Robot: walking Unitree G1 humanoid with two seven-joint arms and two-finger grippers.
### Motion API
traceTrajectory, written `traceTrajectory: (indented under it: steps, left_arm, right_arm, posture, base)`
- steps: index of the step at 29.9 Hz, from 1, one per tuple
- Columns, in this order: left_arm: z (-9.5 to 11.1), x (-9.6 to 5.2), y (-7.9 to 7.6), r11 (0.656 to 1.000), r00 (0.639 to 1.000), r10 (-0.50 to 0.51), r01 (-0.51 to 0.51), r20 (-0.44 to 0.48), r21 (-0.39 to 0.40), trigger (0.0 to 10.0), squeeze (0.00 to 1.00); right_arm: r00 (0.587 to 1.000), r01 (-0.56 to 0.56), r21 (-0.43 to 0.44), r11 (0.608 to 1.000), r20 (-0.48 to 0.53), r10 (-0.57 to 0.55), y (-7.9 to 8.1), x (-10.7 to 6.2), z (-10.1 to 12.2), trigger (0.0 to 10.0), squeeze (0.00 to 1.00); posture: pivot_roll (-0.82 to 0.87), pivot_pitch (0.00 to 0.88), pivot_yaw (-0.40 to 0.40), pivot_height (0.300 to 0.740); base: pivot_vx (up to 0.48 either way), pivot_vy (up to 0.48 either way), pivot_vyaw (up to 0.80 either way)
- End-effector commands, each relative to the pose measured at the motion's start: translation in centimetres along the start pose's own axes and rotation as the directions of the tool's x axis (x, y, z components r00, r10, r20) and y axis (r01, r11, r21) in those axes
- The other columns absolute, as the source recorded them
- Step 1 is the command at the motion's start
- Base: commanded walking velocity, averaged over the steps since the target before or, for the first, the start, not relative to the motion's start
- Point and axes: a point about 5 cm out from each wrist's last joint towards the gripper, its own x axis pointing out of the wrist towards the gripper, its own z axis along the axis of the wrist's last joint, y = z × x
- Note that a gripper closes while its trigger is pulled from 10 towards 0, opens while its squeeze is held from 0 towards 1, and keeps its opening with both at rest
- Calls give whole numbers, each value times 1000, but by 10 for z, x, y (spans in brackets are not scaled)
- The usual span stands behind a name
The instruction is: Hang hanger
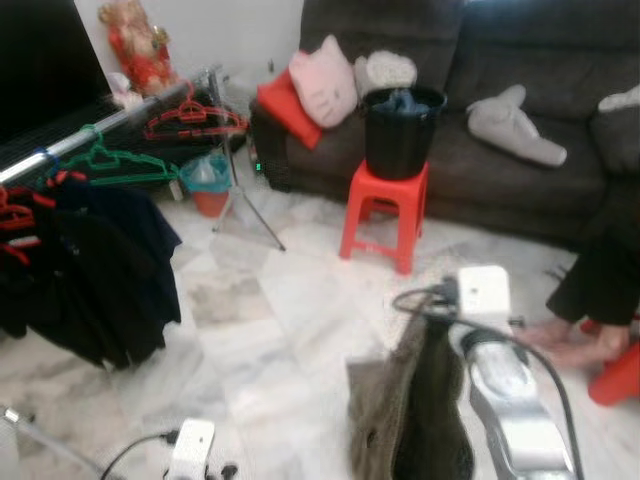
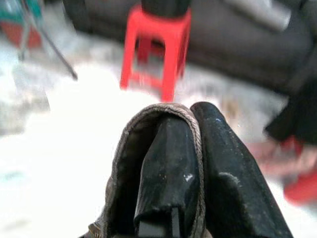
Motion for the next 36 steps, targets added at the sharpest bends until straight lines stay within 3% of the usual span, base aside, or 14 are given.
traceTrajectory:
  steps: [1,6,10,13,17,19,22,23,25,27,29,30,32,36]
  left_arm:
    - [3,1,-2,1000,1000,-13,13,2,17,10000,0]
    - [2,0,3,1000,1000,9,-9,1,4,10000,0]
    - [0,-1,4,1000,1000,16,-16,-1,1,10000,0]
    - [-3,-2,7,1000,1000,24,-24,-9,3,10000,0]
    - [-3,-2,9,1000,1000,30,-30,-6,-3,10000,0]
    - [-1,-2,10,999,999,36,-36,2,-9,10000,0]
    - [2,-1,9,999,999,36,-36,9,-5,10000,0]
    - [2,-1,9,999,999,36,-36,9,-5,10000,0]
    - [4,0,7,999,999,35,-35,15,4,10000,0]
    - [5,0,6,999,999,37,-37,18,6,10000,0]
    - [7,1,4,999,999,36,-36,26,5,10000,0]
    - [8,1,4,999,999,35,-36,28,5,10000,0]
    - [9,2,3,999,999,35,-35,32,5,10000,0]
    - [10,1,7,999,998,42,-42,36,7,10000,0]
  right_arm:
    - [998,33,17,999,-46,-33,-11,6,-20,10000,0]
    - [976,65,54,996,-210,-52,-25,7,-63,10000,0]
    - [973,69,42,997,-225,-58,-33,7,-70,10000,0]
    - [946,164,9,986,-286,-154,-60,5,-91,10000,0]
    - [927,255,-36,966,-273,-255,-82,4,-90,10000,0]
    - [864,477,-100,873,-130,-487,-136,3,-59,10000,0]
    - [629,773,-128,622,25,-777,-219,-26,-19,10000,0]
    - [629,773,-128,622,25,-777,-219,-26,-19,10000,0]
    - [462,873,-221,435,87,-883,-272,-63,-6,10000,0]
    - [452,870,-249,426,58,-890,-279,-69,-14,10000,0]
    - [528,815,-222,535,-95,-844,-268,-66,-46,10000,0]
    - [625,731,-220,646,-164,-763,-248,-56,-64,10000,0]
    - [744,577,-244,780,-237,-625,-205,-41,-88,10000,0]
    - [853,296,-192,936,-387,-349,-129,-26,-124,10000,0]
  posture:
    - [31,0,7,740]
    - [46,0,0,740]
    - [47,0,-2,740]
    - [53,0,-9,740]
    - [54,0,-12,740]
    - [49,0,-11,740]
    - [14,0,-4,740]
    - [14,0,-4,740]
    - [-1,0,-5,740]
    - [-1,0,-6,740]
    - [2,0,-6,740]
    - [2,0,-6,740]
    - [2,0,-6,740]
    - [29,0,0,740]
  base:
    - [0,0,0]
    - [0,0,0]
    - [0,0,0]
    - [0,0,0]
    - [0,0,0]
    - [0,0,0]
    - [0,0,0]
    - [0,0,0]
    - [0,0,0]
    - [0,0,0]
    - [0,0,0]
    - [0,0,0]
    - [0,0,0]
    - [0,0,0]
